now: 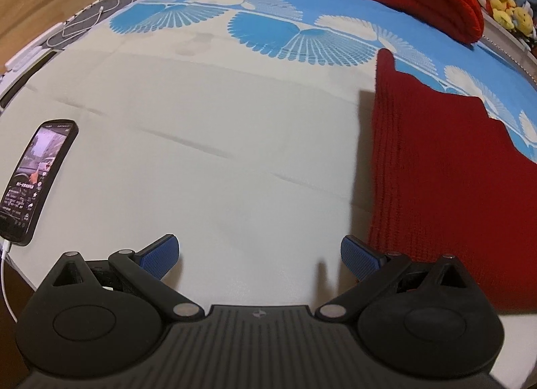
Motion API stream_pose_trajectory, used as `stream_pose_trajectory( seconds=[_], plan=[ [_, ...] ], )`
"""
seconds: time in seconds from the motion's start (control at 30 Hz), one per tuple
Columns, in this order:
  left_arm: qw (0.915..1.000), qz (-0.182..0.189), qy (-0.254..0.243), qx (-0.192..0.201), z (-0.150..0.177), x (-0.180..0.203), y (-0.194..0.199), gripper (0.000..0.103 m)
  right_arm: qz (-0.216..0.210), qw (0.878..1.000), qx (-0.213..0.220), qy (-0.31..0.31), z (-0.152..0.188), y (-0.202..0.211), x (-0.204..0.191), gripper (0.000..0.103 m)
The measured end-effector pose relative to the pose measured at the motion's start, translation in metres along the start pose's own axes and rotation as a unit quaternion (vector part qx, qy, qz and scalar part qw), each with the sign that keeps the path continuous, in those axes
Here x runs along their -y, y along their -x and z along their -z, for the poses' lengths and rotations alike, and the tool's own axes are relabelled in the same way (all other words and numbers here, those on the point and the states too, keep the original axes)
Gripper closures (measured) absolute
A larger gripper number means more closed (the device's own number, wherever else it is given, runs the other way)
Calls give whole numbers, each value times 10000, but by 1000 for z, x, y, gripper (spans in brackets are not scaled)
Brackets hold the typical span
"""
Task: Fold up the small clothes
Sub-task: 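Grasp the folded sweater edge with the right gripper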
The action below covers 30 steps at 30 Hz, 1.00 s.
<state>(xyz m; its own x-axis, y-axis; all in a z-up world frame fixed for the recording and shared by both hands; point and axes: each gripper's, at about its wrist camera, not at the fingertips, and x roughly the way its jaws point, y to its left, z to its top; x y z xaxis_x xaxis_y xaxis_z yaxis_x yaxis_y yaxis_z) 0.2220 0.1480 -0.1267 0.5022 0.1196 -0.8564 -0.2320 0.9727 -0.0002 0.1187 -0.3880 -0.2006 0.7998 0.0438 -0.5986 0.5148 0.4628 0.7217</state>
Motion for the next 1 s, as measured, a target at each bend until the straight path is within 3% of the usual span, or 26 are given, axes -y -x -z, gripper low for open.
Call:
stream_pose_trajectory(
  seconds=[0.17,0.23,0.33,0.43,0.6,0.67,0.7,0.8,0.83,0.93,1.0],
  plan=[
    [9995,254,171,-74,-1,-7,3,0,538,9984,-4,197,6,-11,-3,82],
    [9989,324,327,-68,-2,-13,4,0,817,9945,46,652,9,-13,-18,82],
    [9996,-32,285,42,-3,-14,3,0,1152,9783,411,1672,15,-3,-62,84],
    [9999,-103,37,-89,0,-6,-4,0,1221,9348,1105,3147,43,13,-125,87],
    [9995,3,23,-301,4,-6,-13,0,518,8504,1679,4959,122,27,-215,88],
    [9994,3,129,-314,2,-10,-13,1,103,8089,1674,5635,166,27,-239,88],
    [9993,-16,206,-306,0,-13,-12,1,-126,7826,1591,6018,192,25,-247,88],
    [9971,206,660,-314,-5,-29,-11,1,-635,7039,1059,6995,266,11,-255,87],
    [9957,291,795,-376,-5,-35,-12,1,-749,6839,807,7212,286,3,-253,87],
    [9933,320,1007,-475,-6,-44,-13,1,-963,6538,-44,7505,333,-22,-246,87],
    [9926,316,1077,-470,-7,-49,-13,1,-898,6416,28,7617,351,-28,-242,87]
  ],
)
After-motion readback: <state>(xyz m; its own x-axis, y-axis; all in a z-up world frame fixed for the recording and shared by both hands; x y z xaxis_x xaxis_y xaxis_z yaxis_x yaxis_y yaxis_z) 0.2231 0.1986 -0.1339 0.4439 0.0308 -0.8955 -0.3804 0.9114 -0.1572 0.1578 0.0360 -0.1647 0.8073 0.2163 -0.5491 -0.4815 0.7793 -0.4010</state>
